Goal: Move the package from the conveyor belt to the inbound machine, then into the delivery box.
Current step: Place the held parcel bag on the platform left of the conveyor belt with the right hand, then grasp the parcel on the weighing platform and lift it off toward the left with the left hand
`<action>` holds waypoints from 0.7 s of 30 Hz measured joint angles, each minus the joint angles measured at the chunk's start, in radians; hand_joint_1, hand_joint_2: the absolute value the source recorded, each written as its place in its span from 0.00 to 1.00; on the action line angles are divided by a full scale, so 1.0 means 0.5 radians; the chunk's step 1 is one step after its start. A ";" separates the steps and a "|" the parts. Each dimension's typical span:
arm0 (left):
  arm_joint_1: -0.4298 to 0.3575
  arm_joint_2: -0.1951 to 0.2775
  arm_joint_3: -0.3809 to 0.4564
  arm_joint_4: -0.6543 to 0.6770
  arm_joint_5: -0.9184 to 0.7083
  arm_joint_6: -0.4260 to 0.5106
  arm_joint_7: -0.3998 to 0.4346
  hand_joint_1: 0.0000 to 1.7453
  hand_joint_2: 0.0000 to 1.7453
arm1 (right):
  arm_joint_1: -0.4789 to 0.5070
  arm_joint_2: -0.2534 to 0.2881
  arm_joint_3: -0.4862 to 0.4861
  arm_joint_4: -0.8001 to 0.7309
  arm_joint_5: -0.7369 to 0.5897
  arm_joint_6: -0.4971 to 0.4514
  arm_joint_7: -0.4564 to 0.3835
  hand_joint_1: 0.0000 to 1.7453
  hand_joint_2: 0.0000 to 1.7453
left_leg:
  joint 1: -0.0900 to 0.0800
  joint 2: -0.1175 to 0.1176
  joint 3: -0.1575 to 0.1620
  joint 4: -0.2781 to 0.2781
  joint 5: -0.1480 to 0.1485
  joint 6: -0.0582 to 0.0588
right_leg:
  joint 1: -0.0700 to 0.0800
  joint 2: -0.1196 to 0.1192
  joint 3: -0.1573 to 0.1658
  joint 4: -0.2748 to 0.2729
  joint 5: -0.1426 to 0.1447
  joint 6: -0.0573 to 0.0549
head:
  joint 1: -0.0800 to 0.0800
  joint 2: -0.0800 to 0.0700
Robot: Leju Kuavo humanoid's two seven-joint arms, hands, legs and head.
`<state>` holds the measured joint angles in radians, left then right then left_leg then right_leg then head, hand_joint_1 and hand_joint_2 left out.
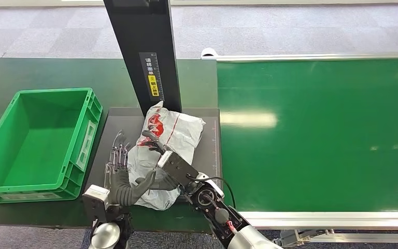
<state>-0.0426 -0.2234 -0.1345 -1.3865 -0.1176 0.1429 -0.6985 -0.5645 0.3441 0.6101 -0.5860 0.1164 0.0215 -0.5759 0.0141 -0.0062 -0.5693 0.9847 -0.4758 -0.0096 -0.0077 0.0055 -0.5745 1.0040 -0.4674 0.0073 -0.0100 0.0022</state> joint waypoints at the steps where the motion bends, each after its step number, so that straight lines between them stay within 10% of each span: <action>1: 0.001 0.004 -0.008 -0.002 -0.011 0.005 0.000 0.00 1.00 | 0.006 -0.002 -0.015 -0.025 0.015 -0.003 -0.022 0.00 1.00 | 0.000 0.000 0.000 0.000 0.000 0.000 | 0.000 0.000 0.000 0.000 0.000 0.000 | 0.000 0.000; 9: -0.090 0.038 -0.162 0.044 -0.292 0.161 -0.021 0.00 1.00 | 0.221 -0.073 -0.391 -0.444 -0.107 0.372 -0.186 0.00 1.00 | -0.001 -0.010 0.000 0.000 0.000 0.000 | -0.001 -0.009 0.002 -0.001 -0.001 0.001 | 0.000 0.000; 21: -0.681 0.003 0.043 1.272 -1.307 0.627 0.431 0.00 1.00 | 0.672 -0.110 -1.080 -1.062 -0.215 0.665 -0.243 0.00 1.00 | -0.002 -0.004 0.004 0.000 0.003 0.001 | -0.002 -0.006 0.003 0.000 0.004 -0.002 | 0.000 -0.001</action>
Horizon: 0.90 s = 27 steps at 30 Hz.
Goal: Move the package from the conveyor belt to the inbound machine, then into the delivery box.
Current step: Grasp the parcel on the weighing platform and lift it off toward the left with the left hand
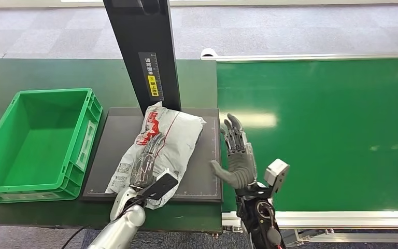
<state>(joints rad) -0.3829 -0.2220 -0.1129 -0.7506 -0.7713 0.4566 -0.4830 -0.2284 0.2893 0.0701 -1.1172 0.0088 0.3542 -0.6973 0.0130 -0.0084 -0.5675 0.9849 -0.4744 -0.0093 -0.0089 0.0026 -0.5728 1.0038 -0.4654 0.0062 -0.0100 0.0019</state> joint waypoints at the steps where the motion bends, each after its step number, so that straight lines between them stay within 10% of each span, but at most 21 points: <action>1: -0.032 -0.003 0.007 0.056 -0.034 0.018 0.023 0.00 1.00 | 0.020 0.000 -0.018 -0.037 0.003 0.005 0.000 0.00 1.00 | 0.000 0.000 0.001 0.000 0.000 0.000 | 0.000 0.000 0.000 0.000 0.000 0.000 | 0.000 0.000; 11: -0.273 -0.044 -0.021 0.411 -0.463 0.261 0.529 0.03 1.00 | 0.169 0.007 -0.100 -0.298 0.021 0.007 0.000 0.00 1.00 | -0.001 -0.004 0.016 -0.001 0.001 0.001 | 0.000 -0.004 0.019 -0.001 0.000 0.000 | 0.000 0.000; 15: -0.292 -0.052 -0.036 0.445 -0.568 0.278 0.642 0.98 1.00 | 0.186 0.011 -0.114 -0.333 0.024 -0.007 0.000 0.00 1.00 | 0.000 -0.004 0.022 -0.001 0.002 0.001 | 0.000 -0.004 0.025 -0.001 0.000 0.000 | 0.000 0.000; 27: -0.305 -0.075 -0.022 0.416 -0.674 0.168 0.581 1.00 1.00 | 0.249 0.020 -0.171 -0.396 -0.006 -0.056 0.000 0.00 1.00 | 0.000 -0.004 0.026 -0.001 0.002 0.001 | 0.000 -0.004 0.029 -0.001 0.000 0.000 | 0.000 0.000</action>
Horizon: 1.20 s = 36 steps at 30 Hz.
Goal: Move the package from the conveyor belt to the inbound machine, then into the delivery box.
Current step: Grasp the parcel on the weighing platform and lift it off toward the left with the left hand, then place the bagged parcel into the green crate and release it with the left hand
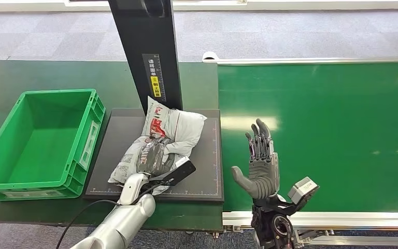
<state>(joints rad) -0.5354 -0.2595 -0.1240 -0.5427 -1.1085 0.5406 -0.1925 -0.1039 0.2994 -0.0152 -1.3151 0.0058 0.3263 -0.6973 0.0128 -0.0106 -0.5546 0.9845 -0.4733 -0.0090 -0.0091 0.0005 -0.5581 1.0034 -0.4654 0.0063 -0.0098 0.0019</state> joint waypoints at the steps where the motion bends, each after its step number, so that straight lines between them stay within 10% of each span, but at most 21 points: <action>1: 0.003 -0.001 0.006 -0.013 0.021 -0.013 -0.035 1.00 1.00 | 0.005 0.002 -0.008 -0.004 -0.002 -0.004 0.000 0.00 1.00 | 0.000 0.000 0.000 0.000 0.000 0.000 | 0.000 0.000 0.000 0.000 0.000 0.000 | 0.000 0.000; 8: 0.285 -0.013 0.051 -0.525 0.342 -0.083 -0.447 1.00 1.00 | 0.087 0.008 -0.084 -0.069 -0.026 -0.045 0.000 0.00 1.00 | 0.000 0.002 -0.009 0.000 0.000 0.000 | 0.000 0.002 -0.011 0.000 0.000 0.000 | 0.000 0.001; 19: 0.749 0.004 -0.018 -1.555 0.445 -0.093 -0.527 1.00 1.00 | 0.167 0.008 -0.169 -0.160 -0.044 -0.037 0.000 0.00 1.00 | 0.000 0.004 -0.029 0.000 -0.001 -0.001 | 0.000 0.004 -0.032 0.000 0.000 0.000 | 0.000 0.000; 26: 0.936 0.078 -0.031 -2.055 0.527 0.276 -0.644 1.00 1.00 | 0.201 0.012 -0.221 -0.211 -0.040 -0.037 0.000 0.00 1.00 | 0.000 0.007 -0.031 0.000 -0.002 -0.001 | 0.000 0.006 -0.035 0.000 -0.001 0.000 | 0.000 0.000; 31: 0.752 0.221 0.242 -2.121 0.741 0.268 -0.555 1.00 1.00 | 0.241 0.018 -0.261 -0.259 -0.042 -0.003 0.000 0.00 1.00 | 0.002 0.006 -0.031 0.000 0.000 -0.003 | 0.002 0.006 -0.035 0.000 0.000 -0.002 | 0.000 0.000; 36: 0.278 0.500 0.693 -1.561 0.661 0.239 -0.527 1.00 1.00 | 0.239 0.024 -0.274 -0.257 -0.031 0.062 0.000 0.00 1.00 | 0.009 0.009 -0.030 -0.001 0.008 -0.010 | 0.009 0.007 -0.036 0.002 0.007 -0.011 | 0.001 0.000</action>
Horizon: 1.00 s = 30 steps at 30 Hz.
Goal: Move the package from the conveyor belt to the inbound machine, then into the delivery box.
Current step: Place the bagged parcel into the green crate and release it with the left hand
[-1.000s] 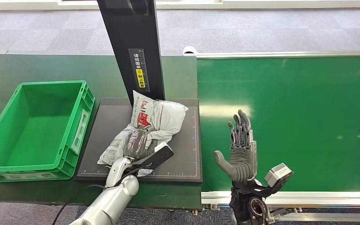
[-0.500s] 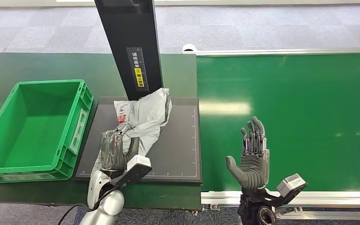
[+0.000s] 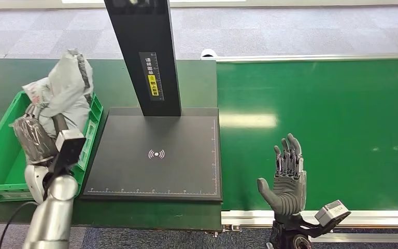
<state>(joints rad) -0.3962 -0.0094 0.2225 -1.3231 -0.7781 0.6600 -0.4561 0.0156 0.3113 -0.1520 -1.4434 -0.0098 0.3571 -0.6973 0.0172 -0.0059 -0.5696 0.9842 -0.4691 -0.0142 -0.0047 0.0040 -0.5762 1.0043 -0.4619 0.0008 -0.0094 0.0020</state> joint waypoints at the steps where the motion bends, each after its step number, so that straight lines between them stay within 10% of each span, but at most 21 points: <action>1: -0.113 0.071 0.085 0.162 -0.062 0.015 0.019 1.00 1.00 | -0.004 0.000 -0.003 0.005 0.001 0.009 0.000 0.00 1.00 | 0.001 0.001 0.000 0.000 0.001 -0.001 | 0.001 0.001 0.000 0.000 0.002 -0.002 | 0.000 0.000; 7: -0.575 0.379 0.471 0.899 -0.534 0.055 0.257 0.96 1.00 | -0.032 -0.001 -0.033 0.057 0.027 0.051 0.000 0.00 1.00 | 0.003 0.010 -0.002 0.000 0.002 -0.004 | 0.003 0.010 -0.005 0.002 0.004 -0.004 | 0.000 0.000; 11: -0.677 0.412 0.706 1.106 -0.749 0.056 0.283 0.00 1.00 | -0.045 -0.001 -0.042 0.079 0.050 0.051 0.000 0.00 1.00 | 0.003 0.010 -0.006 0.000 0.001 -0.004 | 0.003 0.010 -0.008 0.001 0.004 -0.004 | 0.001 0.000; 20: -0.833 0.390 1.012 1.354 -0.287 -0.242 -0.210 0.00 1.00 | -0.046 0.000 -0.068 0.106 0.062 0.041 0.000 0.00 1.00 | 0.003 0.010 -0.008 0.000 0.001 -0.004 | 0.003 0.010 -0.010 0.000 0.004 -0.004 | 0.000 0.000; 24: -0.866 0.368 1.095 1.387 0.087 -0.667 -0.419 0.00 0.00 | -0.050 0.000 -0.075 0.126 0.062 0.026 0.000 0.00 1.00 | 0.004 0.010 -0.008 0.000 0.001 -0.004 | 0.003 0.011 -0.010 0.000 0.004 -0.004 | 0.000 0.000; 25: -0.867 0.362 1.115 1.384 0.196 -0.781 -0.449 0.00 0.00 | -0.053 0.000 -0.076 0.132 0.062 0.020 0.000 0.00 1.00 | 0.004 0.010 -0.008 0.000 0.001 -0.004 | 0.003 0.011 -0.010 0.000 0.004 -0.004 | 0.000 0.000; 29: -0.795 0.309 1.143 1.241 0.604 -1.070 -0.483 0.00 1.00 | -0.063 0.000 -0.076 0.155 0.060 -0.007 0.000 0.00 1.00 | 0.003 0.010 -0.008 0.000 0.001 -0.004 | 0.003 0.011 -0.010 0.000 0.004 -0.004 | 0.000 0.000; 30: -0.747 0.283 1.128 1.159 0.716 -1.122 -0.484 0.00 1.00 | -0.066 0.000 -0.076 0.161 0.060 -0.017 0.000 0.00 1.00 | 0.003 0.011 -0.008 0.000 0.000 -0.004 | 0.003 0.011 -0.010 0.000 0.004 -0.004 | 0.000 0.000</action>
<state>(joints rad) -0.7695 0.1323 0.7864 -0.7438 -0.4201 0.0989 -0.6983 -0.0172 0.3113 -0.1899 -1.3630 0.0200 0.3486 -0.6973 0.0188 -0.0006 -0.5736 0.9844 -0.4690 -0.0163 -0.0031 0.0097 -0.5814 1.0044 -0.4600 -0.0011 -0.0094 0.0021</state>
